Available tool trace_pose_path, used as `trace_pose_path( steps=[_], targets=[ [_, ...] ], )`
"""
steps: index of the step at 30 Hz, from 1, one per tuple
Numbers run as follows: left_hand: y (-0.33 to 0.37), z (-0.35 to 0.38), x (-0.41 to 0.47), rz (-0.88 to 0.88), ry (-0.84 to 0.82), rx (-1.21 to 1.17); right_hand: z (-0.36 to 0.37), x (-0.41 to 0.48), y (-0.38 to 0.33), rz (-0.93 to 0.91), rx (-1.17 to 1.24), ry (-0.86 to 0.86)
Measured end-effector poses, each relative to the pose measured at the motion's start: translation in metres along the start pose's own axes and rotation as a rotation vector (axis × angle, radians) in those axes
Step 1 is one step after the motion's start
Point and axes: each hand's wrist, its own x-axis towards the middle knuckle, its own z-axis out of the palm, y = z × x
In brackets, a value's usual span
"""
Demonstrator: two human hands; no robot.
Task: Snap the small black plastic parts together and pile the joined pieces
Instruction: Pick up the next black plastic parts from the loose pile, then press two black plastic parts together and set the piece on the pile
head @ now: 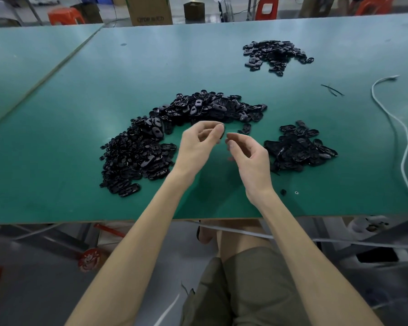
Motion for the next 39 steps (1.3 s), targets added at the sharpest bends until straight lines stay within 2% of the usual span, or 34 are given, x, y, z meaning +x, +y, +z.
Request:
trace_pose_path(
  steps=[6,9,13,16,19,24,31,39],
  targets=[
    [-0.009,0.008,-0.006,-0.138,-0.024,-0.055,-0.002,0.0,0.002,-0.008,0.078,0.089],
    [-0.011,0.001,-0.007,-0.107,-0.026,0.03,-0.002,0.001,0.003,0.003,0.063,0.082],
    [-0.014,-0.019,-0.001,0.018,0.134,0.525,-0.001,0.002,0.004,0.009,0.059,0.099],
    [-0.019,-0.034,0.006,-0.016,0.144,0.912,0.0,0.003,0.005,0.022,0.051,0.092],
    [-0.02,-0.037,0.008,-0.057,0.084,1.012,0.0,0.003,0.006,0.027,0.052,0.089],
    [-0.017,-0.032,0.007,-0.016,0.091,0.96,0.0,0.003,0.007,0.031,0.044,0.093],
    [-0.013,-0.018,0.002,0.026,0.114,0.704,0.0,0.003,0.006,0.032,0.04,0.097],
    [-0.017,0.003,0.01,-0.039,0.126,0.056,-0.001,0.003,0.006,0.034,0.052,0.12]
  ],
)
